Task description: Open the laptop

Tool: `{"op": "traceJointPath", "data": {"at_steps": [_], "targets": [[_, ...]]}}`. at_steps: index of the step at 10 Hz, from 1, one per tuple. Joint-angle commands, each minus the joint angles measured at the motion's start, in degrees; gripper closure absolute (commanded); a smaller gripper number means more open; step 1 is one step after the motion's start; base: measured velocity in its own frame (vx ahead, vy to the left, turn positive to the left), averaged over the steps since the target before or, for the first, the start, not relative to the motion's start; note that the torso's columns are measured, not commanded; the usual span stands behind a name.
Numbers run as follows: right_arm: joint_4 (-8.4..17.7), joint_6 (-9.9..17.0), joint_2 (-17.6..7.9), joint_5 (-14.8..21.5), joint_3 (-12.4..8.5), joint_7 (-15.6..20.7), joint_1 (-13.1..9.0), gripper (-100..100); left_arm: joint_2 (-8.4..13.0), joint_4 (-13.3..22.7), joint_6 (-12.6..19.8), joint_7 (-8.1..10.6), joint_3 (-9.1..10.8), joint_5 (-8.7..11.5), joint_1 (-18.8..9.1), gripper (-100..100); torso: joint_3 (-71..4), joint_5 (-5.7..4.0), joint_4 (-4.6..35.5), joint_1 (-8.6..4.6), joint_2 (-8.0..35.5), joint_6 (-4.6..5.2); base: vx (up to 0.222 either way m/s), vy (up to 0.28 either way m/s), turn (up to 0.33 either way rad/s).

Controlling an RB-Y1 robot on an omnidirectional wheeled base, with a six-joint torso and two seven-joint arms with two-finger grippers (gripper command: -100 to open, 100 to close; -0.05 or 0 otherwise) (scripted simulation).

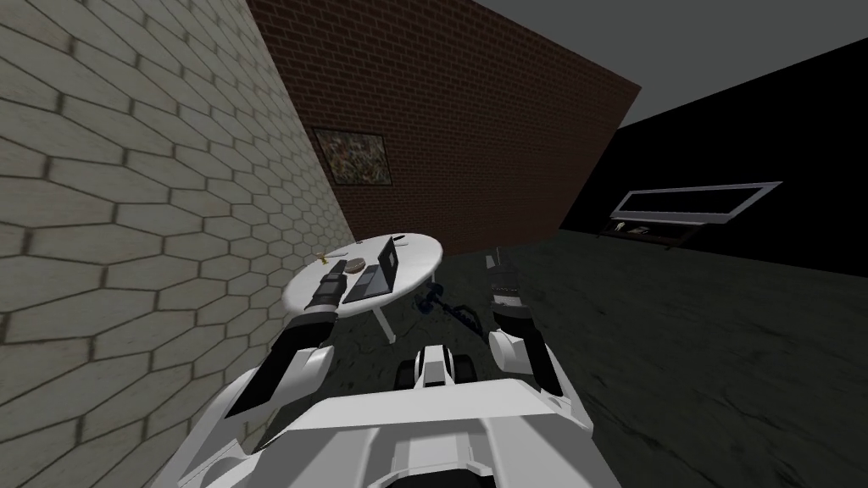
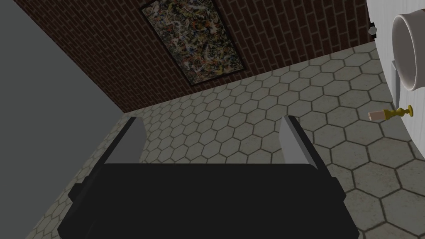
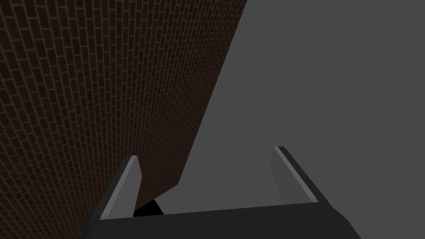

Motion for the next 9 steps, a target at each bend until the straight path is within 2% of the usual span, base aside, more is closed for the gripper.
{"op": "traceJointPath", "data": {"at_steps": [1, 3, 6, 7, 9], "targets": [[0.0, 0.0, 0.0, 0.0, 0.0, 0.0, 0.0, 0, 0.24, -0.53, 4.31, -0.79, 1.03, -0.02, -0.56, -100, 0.06, -0.03, 0.03, -0.11, 0.09, -0.01, 0.074, -0.14, 0.082], [0.0, 0.0, 0.01, 0.0, 0.01, 0.0, 0.0, 0, 0.52, -0.67, 6.6, -1.13, 1.57, 0.0, -0.83, -100, -0.06, -0.09, -0.03, -0.28, -0.13, 0.0, 0.091, -0.127, 0.055], [0.0, 0.0, 0.0, 0.0, 0.0, 0.0, 0.0, 0, 1.87, -1.09, 12.12, -2.16, 3.2, 0.07, -1.62, -100, -0.05, -0.05, -0.02, -0.2, -0.11, -0.01, 0.095, -0.145, 0.068], [0.0, 0.0, 0.01, 0.0, 0.01, 0.0, 0.0, 0, 1.87, -1.09, 12.64, -2.16, 3.2, 0.07, -1.62, -100, -0.07, -0.1, -0.03, -0.36, -0.12, -0.01, 0.064, -0.134, 0.034], [0.0, 0.0, 0.0, 0.0, 0.0, 0.0, 0.0, 0, 3.01, -1.35, 16.2, -2.81, 4.21, 0.11, -2.12, -100, 0.06, 0.02, 0.03, 0.05, 0.06, -0.01, 0.078, -0.103, 0.055]]}}
